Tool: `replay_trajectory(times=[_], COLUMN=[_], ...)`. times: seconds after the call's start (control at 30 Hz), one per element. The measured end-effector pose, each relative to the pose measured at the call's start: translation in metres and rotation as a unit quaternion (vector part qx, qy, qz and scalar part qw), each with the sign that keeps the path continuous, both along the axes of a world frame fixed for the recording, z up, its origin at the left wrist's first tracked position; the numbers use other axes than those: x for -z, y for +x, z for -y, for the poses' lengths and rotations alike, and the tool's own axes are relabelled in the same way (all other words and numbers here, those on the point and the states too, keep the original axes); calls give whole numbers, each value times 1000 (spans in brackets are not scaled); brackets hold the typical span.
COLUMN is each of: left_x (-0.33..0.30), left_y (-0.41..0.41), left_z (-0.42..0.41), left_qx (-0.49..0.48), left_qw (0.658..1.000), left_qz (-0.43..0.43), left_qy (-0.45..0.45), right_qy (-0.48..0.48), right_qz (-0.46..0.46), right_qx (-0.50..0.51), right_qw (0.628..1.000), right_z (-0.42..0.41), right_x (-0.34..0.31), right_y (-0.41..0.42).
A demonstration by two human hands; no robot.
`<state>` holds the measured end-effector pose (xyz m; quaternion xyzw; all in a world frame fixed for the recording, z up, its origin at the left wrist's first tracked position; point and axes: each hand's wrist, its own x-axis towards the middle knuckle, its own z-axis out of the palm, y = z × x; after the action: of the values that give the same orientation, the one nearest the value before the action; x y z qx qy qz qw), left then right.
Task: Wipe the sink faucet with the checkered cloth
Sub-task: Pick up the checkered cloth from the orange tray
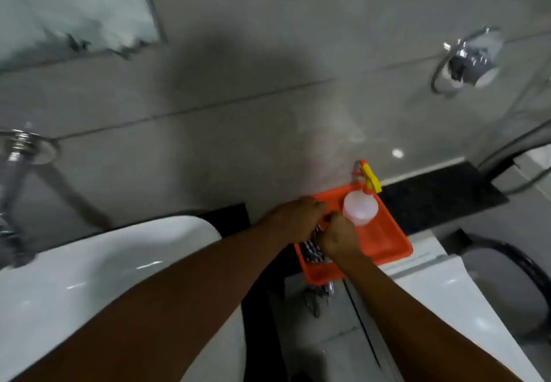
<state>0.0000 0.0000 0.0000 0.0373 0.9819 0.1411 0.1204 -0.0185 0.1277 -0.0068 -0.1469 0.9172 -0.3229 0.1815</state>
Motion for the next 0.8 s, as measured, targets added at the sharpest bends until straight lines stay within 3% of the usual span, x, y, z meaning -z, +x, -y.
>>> replay_trajectory(times=[0.1, 0.17, 0.4, 0.53, 0.67, 0.8], left_x=[51, 76, 123, 133, 119, 71], left_y=[-30, -47, -89, -95, -84, -67], left_z=[-8, -2, 0, 2, 9, 27], left_qx=[-73, -127, -152, -181, -285, -386], left_qw=[993, 983, 972, 966, 942, 866], left_qz=[68, 123, 178, 181, 160, 95], left_qy=[-60, -52, -33, -27, 79, 304], right_qy=[69, 81, 106, 52, -10, -121], right_qz=[98, 154, 132, 217, 229, 259], right_qx=[34, 40, 58, 78, 79, 54], right_qw=[992, 984, 984, 972, 970, 957], right_z=[-18, -19, 3, 7, -5, -13], right_x=[56, 86, 139, 148, 125, 62], right_y=[-14, -20, -42, -65, -75, -73])
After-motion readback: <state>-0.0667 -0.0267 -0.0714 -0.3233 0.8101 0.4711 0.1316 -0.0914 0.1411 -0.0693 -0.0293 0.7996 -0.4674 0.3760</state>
